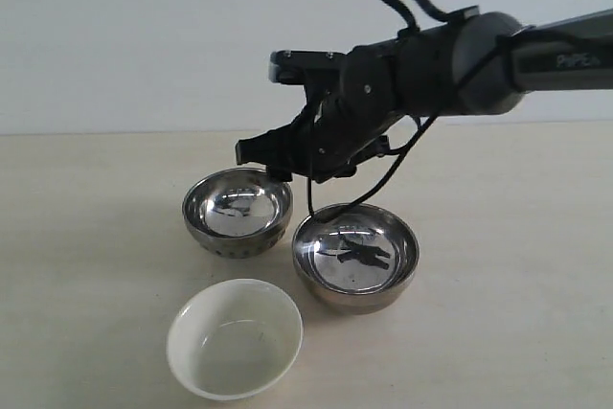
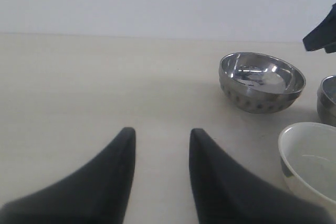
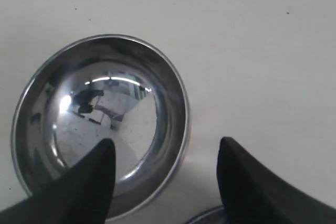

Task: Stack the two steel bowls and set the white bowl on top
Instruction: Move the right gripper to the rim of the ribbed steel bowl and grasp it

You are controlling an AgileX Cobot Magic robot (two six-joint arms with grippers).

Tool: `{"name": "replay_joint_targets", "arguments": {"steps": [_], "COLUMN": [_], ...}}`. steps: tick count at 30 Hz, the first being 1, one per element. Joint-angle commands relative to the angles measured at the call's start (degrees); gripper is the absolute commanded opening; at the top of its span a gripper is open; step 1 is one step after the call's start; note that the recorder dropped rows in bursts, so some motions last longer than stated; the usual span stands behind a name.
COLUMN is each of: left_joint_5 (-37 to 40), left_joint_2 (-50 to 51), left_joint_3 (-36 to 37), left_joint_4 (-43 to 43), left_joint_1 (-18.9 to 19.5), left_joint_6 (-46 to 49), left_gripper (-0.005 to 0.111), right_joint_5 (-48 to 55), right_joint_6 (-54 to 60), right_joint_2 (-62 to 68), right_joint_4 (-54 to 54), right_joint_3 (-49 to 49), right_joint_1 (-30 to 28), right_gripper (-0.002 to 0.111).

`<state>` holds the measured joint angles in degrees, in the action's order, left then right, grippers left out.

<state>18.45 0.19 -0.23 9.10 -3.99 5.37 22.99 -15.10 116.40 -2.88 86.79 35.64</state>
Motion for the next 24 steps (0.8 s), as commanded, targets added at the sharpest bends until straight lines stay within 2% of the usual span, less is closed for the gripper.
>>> {"name": "replay_joint_targets", "arguments": {"steps": [1, 13, 16, 20, 23, 24], "left_joint_5": [-0.38, -0.38, -0.38, -0.38, -0.38, -0.38], "left_joint_2": [-0.19, -0.19, -0.19, -0.19, -0.19, -0.19], "left_joint_3": [0.23, 0.23, 0.23, 0.23, 0.23, 0.23], "left_joint_4": [0.07, 0.07, 0.07, 0.07, 0.07, 0.07], "left_joint_1": [0.16, 0.16, 0.16, 0.16, 0.16, 0.16], "left_joint_6": [0.16, 0.16, 0.16, 0.16, 0.16, 0.16], "left_gripper": [0.032, 0.032, 0.032, 0.032, 0.032, 0.032], "right_joint_5": [0.39, 0.40, 0.02, -0.91, -1.36, -1.70], "right_joint_6": [0.21, -0.39, -0.51, -0.53, -0.25, -0.15], "right_joint_2": [4.41, 13.69, 14.95, 15.69, 15.58, 15.57], "right_joint_4": [0.86, 0.86, 0.65, 0.65, 0.65, 0.65], "right_joint_3": [4.45, 12.34, 13.12, 13.35, 13.35, 13.35], "right_joint_1": [0.27, 0.27, 0.27, 0.27, 0.27, 0.27], "right_gripper": [0.051, 0.051, 0.048, 0.024, -0.001, 0.000]}}
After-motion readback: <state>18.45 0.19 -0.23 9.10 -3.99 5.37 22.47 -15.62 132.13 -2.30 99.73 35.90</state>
